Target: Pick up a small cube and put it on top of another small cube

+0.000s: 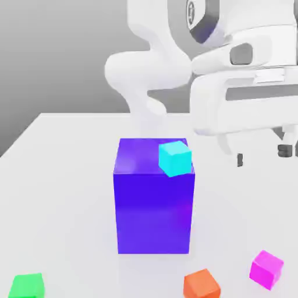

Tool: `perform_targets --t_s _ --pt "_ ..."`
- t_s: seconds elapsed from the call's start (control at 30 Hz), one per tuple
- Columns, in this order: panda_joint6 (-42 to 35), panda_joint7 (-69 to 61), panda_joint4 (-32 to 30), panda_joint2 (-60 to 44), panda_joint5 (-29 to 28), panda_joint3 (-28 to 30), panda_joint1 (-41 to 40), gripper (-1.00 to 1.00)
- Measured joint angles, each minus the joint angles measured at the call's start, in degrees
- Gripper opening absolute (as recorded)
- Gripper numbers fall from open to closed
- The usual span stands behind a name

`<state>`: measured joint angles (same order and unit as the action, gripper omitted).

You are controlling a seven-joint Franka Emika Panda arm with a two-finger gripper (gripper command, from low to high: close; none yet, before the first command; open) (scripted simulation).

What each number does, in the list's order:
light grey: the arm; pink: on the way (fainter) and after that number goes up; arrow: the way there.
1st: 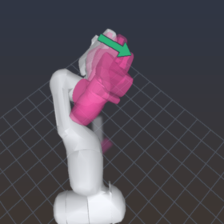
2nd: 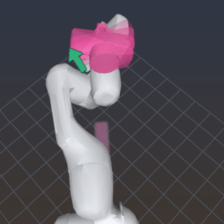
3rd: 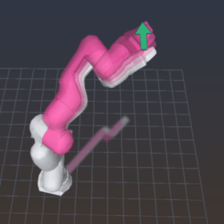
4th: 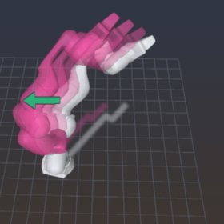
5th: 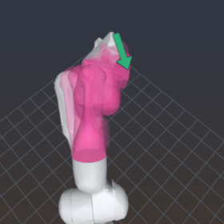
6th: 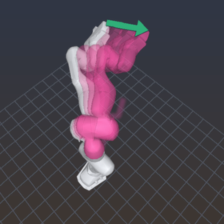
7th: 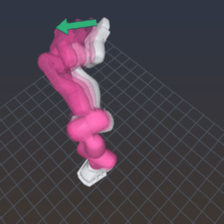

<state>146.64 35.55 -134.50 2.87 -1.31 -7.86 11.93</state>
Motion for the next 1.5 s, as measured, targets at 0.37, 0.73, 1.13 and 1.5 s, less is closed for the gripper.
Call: perform_targets --t_s 0.37,0.73,1.13,1.5 --pt "8.77 -0.66 -0.68 -23.13 -6.52 -1.47 6.57 0.00" --pt "14.29 0.95 0.81 -30.57 -8.85 0.73 8.52 -1.00" --pt "4.40 -17.98 1.04 -20.96 -3.94 0.64 -4.48 -1.00" --pt "0.24 -44.93 4.71 -20.34 -0.70 5.44 -21.38 -1.00"
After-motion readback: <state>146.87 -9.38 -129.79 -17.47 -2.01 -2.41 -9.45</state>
